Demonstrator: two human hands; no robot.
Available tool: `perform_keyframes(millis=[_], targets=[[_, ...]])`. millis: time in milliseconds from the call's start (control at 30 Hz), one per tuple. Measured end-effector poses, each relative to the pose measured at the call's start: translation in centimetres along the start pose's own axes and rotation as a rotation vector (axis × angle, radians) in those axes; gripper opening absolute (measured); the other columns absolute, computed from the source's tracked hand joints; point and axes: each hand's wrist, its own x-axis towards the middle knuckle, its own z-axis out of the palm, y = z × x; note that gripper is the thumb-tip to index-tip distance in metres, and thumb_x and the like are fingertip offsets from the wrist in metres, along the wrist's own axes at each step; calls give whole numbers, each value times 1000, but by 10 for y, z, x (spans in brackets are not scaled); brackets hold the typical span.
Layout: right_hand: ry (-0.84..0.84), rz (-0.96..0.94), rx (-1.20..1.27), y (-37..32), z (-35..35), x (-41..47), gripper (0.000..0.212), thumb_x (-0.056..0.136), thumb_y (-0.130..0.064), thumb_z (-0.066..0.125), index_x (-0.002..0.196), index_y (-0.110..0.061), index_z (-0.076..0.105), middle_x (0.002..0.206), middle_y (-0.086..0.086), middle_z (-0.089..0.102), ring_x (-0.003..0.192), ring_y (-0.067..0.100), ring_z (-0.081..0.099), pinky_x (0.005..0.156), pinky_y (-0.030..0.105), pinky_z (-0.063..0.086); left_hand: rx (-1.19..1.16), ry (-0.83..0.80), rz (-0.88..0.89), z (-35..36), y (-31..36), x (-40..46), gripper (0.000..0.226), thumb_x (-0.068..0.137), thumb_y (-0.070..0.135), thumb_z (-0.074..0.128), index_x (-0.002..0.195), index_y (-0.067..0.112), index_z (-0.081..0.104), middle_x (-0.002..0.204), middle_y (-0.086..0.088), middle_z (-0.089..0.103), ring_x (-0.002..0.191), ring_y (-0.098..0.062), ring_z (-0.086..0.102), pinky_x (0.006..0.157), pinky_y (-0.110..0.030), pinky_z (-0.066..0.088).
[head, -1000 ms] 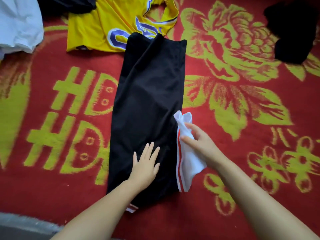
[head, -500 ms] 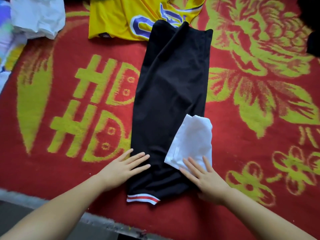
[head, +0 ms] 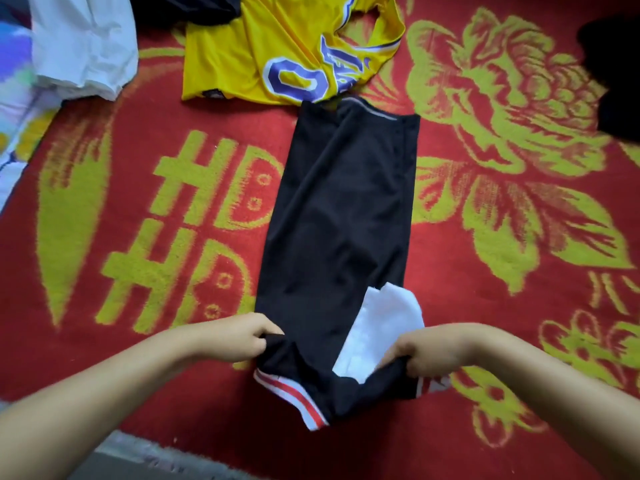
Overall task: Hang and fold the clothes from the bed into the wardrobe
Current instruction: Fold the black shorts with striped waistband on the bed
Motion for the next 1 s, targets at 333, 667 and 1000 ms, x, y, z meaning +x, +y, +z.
perform_keyframes(millis=[333, 667, 1000], targets=[[1217, 215, 129, 32, -75, 30, 37, 94, -9, 52, 131, -11, 53, 126, 10, 59, 118, 26, 53, 99, 40, 41, -843, 867, -260, -64, 20, 57, 24, 102, 19, 42, 94, 5, 59, 86, -12, 65, 51, -10, 60, 51, -20, 46], [975, 192, -660, 6, 41, 80, 105, 43, -29, 85, 142, -22, 47, 146, 20, 42, 135, 42, 37, 97, 74, 27, 1030, 445, 113, 27, -14, 69, 99, 72, 27, 60, 153, 20, 1, 159, -15, 0, 145, -31, -7, 115, -54, 9], [430, 149, -597, 6, 14, 58, 88, 87, -2, 41, 151, -39, -7, 162, 2, -8, 147, 35, -6, 111, 64, 4, 647, -18, -138, 18, 24, 44, 79, 84, -12, 33, 153, 21, 13, 160, -13, 4, 148, -22, 8, 119, -34, 14]])
